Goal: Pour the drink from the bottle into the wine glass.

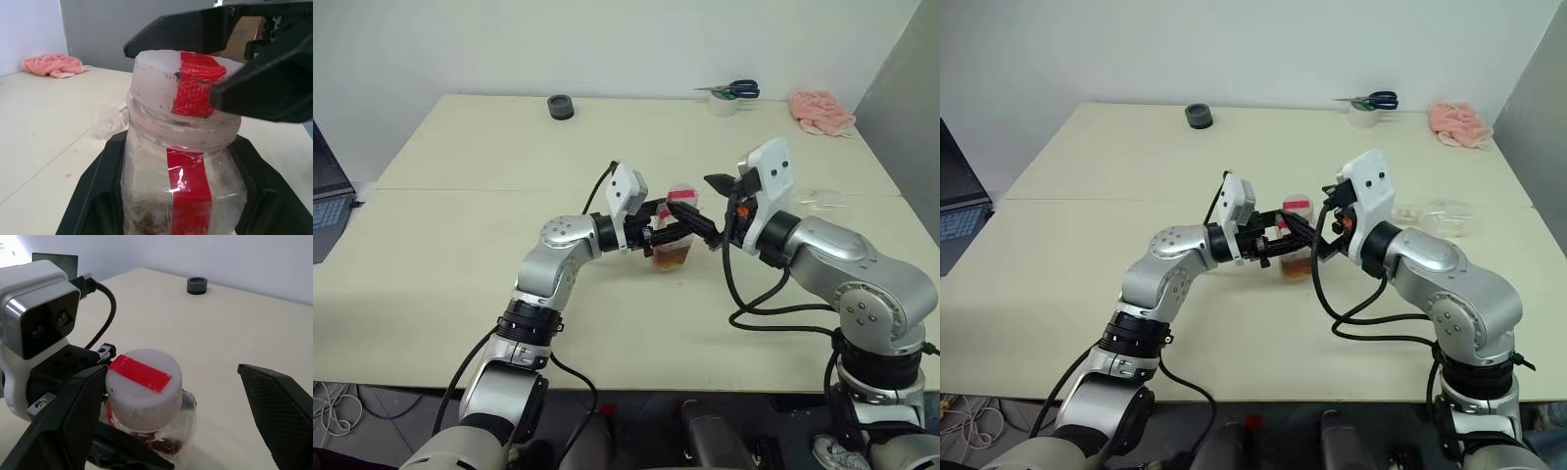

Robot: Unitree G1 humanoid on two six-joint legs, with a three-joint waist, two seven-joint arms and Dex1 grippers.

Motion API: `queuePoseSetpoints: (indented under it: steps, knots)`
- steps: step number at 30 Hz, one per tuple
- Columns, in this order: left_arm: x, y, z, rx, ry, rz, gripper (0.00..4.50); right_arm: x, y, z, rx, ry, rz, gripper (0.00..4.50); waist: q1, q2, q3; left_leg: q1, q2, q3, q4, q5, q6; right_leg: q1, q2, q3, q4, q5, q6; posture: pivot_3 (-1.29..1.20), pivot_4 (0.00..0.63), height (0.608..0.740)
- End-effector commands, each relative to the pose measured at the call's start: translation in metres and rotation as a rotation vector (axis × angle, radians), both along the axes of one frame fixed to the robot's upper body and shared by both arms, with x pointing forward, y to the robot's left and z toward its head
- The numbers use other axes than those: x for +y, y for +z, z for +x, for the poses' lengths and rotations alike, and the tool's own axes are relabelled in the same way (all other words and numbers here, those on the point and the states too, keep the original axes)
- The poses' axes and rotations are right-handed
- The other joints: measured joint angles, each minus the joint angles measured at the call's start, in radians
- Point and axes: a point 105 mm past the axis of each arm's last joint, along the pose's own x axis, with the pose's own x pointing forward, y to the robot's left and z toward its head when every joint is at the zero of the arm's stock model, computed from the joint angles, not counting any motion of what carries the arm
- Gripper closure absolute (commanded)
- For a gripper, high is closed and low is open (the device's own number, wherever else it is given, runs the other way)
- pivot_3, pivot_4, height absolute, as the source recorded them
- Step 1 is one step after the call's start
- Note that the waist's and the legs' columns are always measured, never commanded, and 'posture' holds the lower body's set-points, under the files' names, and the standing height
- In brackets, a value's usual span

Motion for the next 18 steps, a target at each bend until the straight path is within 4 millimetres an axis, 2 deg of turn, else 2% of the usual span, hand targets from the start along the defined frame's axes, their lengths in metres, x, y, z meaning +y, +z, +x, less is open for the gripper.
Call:
queuePoseSetpoints:
  steps: [1, 5, 14, 17, 18]
  knots:
    - [-0.001, 0.018, -0.003, -0.072, -0.015, -0.035, 2.34, 0.002, 0.015, -0.011, -0.067, 0.045, 0.011, 0.0, 0.0, 0.0, 0.0, 0.0, 0.0, 0.0, 0.0, 0.0, 0.0, 0.0, 0.0, 0.0, 0.0, 0.0, 0.0, 0.0, 0.15, 0.74]
    - [-0.001, 0.018, -0.003, -0.072, -0.015, -0.034, 2.34, 0.009, 0.019, -0.015, -0.081, 0.082, 0.027, 0.0, 0.0, 0.0, 0.0, 0.0, 0.0, 0.0, 0.0, 0.0, 0.0, 0.0, 0.0, 0.0, 0.0, 0.0, 0.0, 0.0, 0.15, 0.74]
    - [0.0, 0.018, -0.004, -0.073, -0.01, -0.035, 2.34, 0.015, 0.019, -0.006, -0.066, 0.042, 0.059, 0.0, 0.0, 0.0, 0.0, 0.0, 0.0, 0.0, 0.0, 0.0, 0.0, 0.0, 0.0, 0.0, 0.0, 0.0, 0.0, 0.0, 0.15, 0.74]
    - [0.0, 0.018, -0.004, -0.074, -0.007, -0.036, 2.34, 0.015, 0.017, -0.004, -0.067, 0.033, 0.042, 0.58, 0.0, 0.0, 0.0, 0.0, 0.0, 0.0, 0.0, 0.0, 0.0, 0.0, 0.0, 0.0, 0.0, 0.0, 0.0, 0.0, 0.15, 0.74]
    - [0.001, 0.018, -0.004, -0.074, -0.006, -0.035, 2.34, 0.015, 0.016, -0.004, -0.067, 0.031, 0.033, 0.93, 0.0, 0.0, 0.0, 0.0, 0.0, 0.0, 0.0, 0.0, 0.0, 0.0, 0.0, 0.0, 0.0, 0.0, 0.0, 0.0, 0.15, 0.74]
